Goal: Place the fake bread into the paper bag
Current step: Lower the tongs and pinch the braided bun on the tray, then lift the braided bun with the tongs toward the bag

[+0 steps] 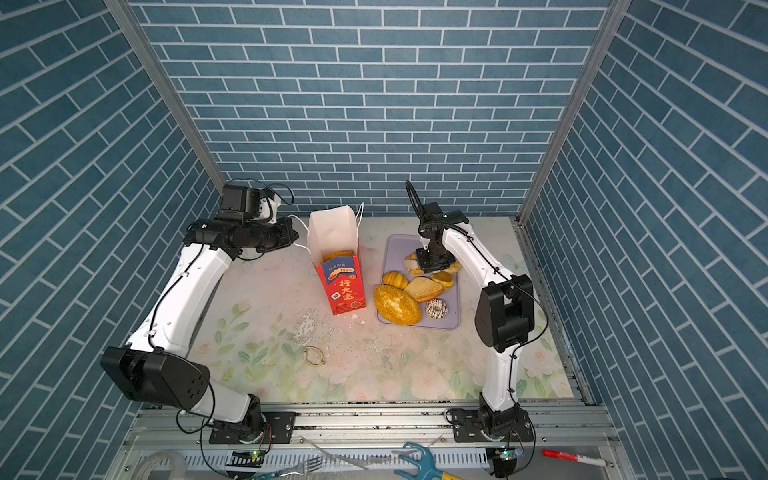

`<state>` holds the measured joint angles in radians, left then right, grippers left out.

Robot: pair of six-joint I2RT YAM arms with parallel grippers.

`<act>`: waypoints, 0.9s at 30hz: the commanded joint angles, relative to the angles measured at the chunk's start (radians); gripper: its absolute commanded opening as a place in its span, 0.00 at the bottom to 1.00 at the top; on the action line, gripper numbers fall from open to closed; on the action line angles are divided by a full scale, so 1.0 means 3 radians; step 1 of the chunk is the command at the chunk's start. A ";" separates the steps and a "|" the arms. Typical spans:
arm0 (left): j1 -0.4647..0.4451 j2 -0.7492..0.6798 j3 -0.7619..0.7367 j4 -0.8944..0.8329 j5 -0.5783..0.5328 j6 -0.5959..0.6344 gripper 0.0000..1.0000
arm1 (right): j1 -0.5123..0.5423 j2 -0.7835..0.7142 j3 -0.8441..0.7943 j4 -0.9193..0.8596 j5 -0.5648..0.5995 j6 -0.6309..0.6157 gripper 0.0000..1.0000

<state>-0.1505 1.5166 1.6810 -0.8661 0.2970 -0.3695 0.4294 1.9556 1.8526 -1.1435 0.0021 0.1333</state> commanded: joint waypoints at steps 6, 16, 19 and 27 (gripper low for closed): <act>0.0016 -0.0080 0.0003 -0.0033 -0.0034 0.0019 0.00 | 0.0016 -0.0478 0.0237 0.0020 0.0133 0.0060 0.24; 0.0016 -0.0139 -0.0090 0.0049 -0.0039 0.0019 0.00 | 0.0044 -0.0921 0.0741 -0.0134 0.0266 0.0142 0.24; 0.0016 -0.0127 -0.0087 0.0062 -0.0048 0.0008 0.01 | 0.0106 -0.0966 0.1110 -0.0178 0.0246 0.0084 0.24; 0.0016 -0.0107 -0.0055 0.0063 -0.0069 -0.0043 0.01 | 0.0614 -0.0726 0.2215 -0.0219 0.0263 -0.0305 0.24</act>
<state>-0.1505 1.4933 1.6653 -0.8543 0.2901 -0.3786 0.5785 1.7184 2.4382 -1.2205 0.0822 0.1024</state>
